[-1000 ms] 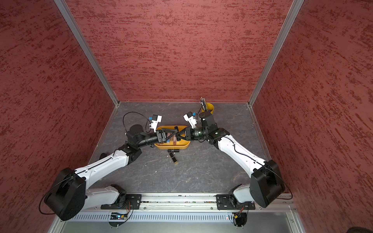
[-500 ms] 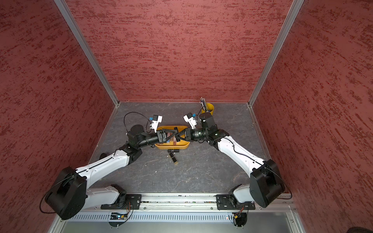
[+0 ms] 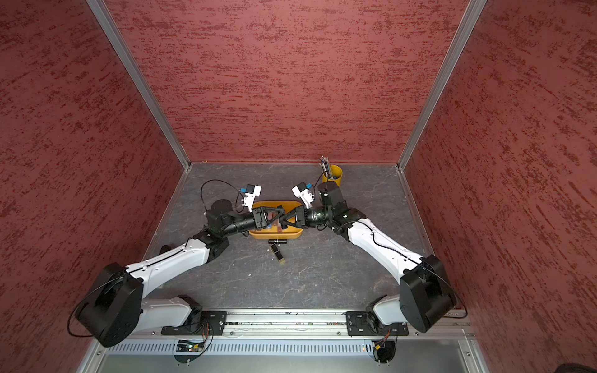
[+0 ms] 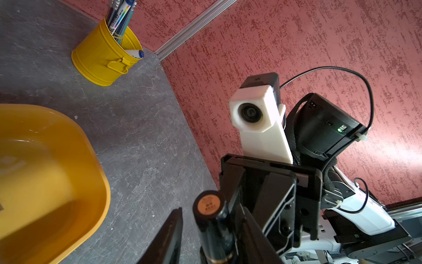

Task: Put the lipstick into the storage box
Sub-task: Pick up the lipstick at the center of the board.

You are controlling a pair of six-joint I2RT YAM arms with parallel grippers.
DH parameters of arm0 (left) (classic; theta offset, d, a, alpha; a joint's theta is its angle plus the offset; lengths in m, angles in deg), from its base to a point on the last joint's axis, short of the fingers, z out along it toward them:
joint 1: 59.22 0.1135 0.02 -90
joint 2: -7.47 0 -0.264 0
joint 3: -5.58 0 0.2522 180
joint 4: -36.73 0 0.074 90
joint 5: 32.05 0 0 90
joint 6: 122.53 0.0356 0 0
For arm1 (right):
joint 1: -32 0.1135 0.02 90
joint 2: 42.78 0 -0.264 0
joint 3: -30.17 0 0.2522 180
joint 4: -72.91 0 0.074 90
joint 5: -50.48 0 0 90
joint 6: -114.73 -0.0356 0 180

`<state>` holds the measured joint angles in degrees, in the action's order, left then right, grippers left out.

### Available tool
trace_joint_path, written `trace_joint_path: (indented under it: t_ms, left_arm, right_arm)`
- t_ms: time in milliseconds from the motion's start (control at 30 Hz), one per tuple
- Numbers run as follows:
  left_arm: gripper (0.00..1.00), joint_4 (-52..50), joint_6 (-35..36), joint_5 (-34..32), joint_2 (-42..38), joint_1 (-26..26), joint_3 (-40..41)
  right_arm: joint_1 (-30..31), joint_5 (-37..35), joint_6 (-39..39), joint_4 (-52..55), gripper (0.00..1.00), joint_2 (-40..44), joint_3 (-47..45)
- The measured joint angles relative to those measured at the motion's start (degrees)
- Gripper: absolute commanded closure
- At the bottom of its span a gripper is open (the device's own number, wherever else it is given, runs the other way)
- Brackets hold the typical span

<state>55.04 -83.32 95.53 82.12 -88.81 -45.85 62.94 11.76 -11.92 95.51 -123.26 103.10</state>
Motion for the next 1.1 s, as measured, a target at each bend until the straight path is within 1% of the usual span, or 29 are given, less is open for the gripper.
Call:
trace_joint_path:
  t_ms: [200, 333, 400, 500, 567, 600, 633, 700, 800, 900, 933, 967, 1100]
  left_arm:
    - [0.72, 0.9, -0.1, 0.1, 0.1, 0.0, 0.0]
    - [0.80, 1.4, -1.2, 0.4, 0.1, 0.0, -0.1]
    - [0.81, 1.4, -1.5, 0.6, 0.1, 0.0, -0.1]
    - [0.82, 1.4, -1.5, 0.9, 0.1, 0.0, -0.1]
    - [0.83, 1.4, -1.2, 0.9, 0.1, 0.0, -0.1]
    - [0.83, 1.3, -1.2, 0.9, 0.1, 0.0, -0.1]
    - [0.83, 1.1, -1.0, 0.9, 0.1, 0.0, -0.1]
    - [0.83, 0.0, -0.7, 0.9, 0.1, 0.0, -0.2]
    - [0.83, -4.9, 0.9, -0.3, 0.1, 0.0, -1.3]
    - [0.83, -13.3, 3.6, -3.0, 0.0, 0.0, -4.0]
    - [0.83, -16.8, 4.8, -4.1, 0.0, 0.0, -5.4]
    - [0.83, -20.0, 5.8, -5.3, 0.0, 0.0, -6.9]
    - [0.83, -31.9, 10.5, -10.1, 1.9, 0.0, -14.2]
  right_arm:
    - [0.1, 0.2, 0.0, 0.0, 0.83, -0.2, 0.0]
    - [0.2, 0.2, 0.9, -0.2, 0.83, -0.3, 0.0]
    - [0.2, 0.2, 1.1, -0.3, 0.82, -0.3, 0.0]
    - [0.3, 0.2, 1.2, -0.3, 0.68, -0.4, 0.0]
    - [0.3, 0.2, 1.1, -0.2, 0.65, -0.4, 0.0]
    - [0.4, 0.2, 1.0, -0.2, 0.61, -0.4, 0.0]
    - [0.4, 0.2, 1.0, -0.1, 0.54, -0.4, 0.0]
    - [0.5, 0.0, 1.2, 0.2, 0.44, -0.4, 0.0]
    - [0.5, -1.0, 2.2, 1.7, 0.34, -0.3, 0.1]
    - [0.4, -3.3, 3.9, 4.6, 0.32, 0.2, 0.5]
    - [0.3, -4.7, 4.6, 6.1, 0.32, 0.7, 0.7]
    - [0.3, -6.3, 5.3, 7.6, 0.29, 1.1, 1.2]
    - [0.1, -16.0, 8.7, 15.0, 0.29, 3.1, 4.4]
